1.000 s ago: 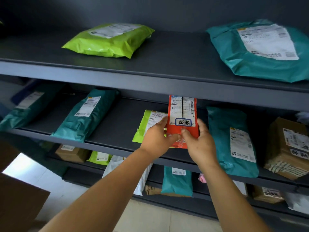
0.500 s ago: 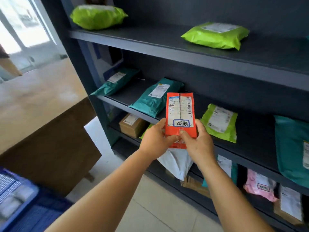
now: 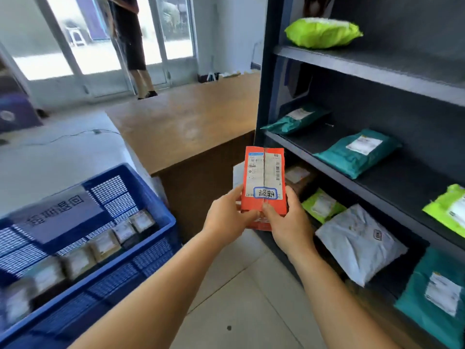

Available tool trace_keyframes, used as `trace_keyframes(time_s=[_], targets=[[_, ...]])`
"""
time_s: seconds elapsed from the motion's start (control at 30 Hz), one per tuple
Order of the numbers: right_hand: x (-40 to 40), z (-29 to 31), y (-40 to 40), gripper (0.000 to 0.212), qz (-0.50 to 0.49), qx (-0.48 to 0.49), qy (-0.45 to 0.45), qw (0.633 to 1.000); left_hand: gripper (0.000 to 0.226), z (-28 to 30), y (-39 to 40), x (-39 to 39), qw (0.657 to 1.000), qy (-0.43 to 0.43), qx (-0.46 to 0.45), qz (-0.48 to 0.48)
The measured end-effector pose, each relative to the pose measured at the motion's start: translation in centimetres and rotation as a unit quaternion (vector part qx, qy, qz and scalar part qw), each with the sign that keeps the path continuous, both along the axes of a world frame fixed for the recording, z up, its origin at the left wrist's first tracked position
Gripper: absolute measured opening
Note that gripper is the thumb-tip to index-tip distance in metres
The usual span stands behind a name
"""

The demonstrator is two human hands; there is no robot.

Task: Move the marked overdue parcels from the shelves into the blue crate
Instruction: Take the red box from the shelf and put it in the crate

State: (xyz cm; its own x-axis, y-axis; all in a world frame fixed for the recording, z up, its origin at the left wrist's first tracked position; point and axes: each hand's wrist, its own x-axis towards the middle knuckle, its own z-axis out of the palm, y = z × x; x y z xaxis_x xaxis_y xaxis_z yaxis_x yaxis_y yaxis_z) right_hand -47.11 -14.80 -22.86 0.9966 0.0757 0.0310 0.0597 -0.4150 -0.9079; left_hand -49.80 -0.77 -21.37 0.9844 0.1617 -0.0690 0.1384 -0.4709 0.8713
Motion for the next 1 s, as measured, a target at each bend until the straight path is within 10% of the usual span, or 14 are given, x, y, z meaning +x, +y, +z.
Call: trace_keyframes(time_s=[1.0], targets=[[-5.8, -6.4, 46.8, 0.051, 0.358, 0.009, 0.121, 0.926, 0.055, -6.1, 41.8, -14.5, 0.934, 0.059, -0.007, 0.352]])
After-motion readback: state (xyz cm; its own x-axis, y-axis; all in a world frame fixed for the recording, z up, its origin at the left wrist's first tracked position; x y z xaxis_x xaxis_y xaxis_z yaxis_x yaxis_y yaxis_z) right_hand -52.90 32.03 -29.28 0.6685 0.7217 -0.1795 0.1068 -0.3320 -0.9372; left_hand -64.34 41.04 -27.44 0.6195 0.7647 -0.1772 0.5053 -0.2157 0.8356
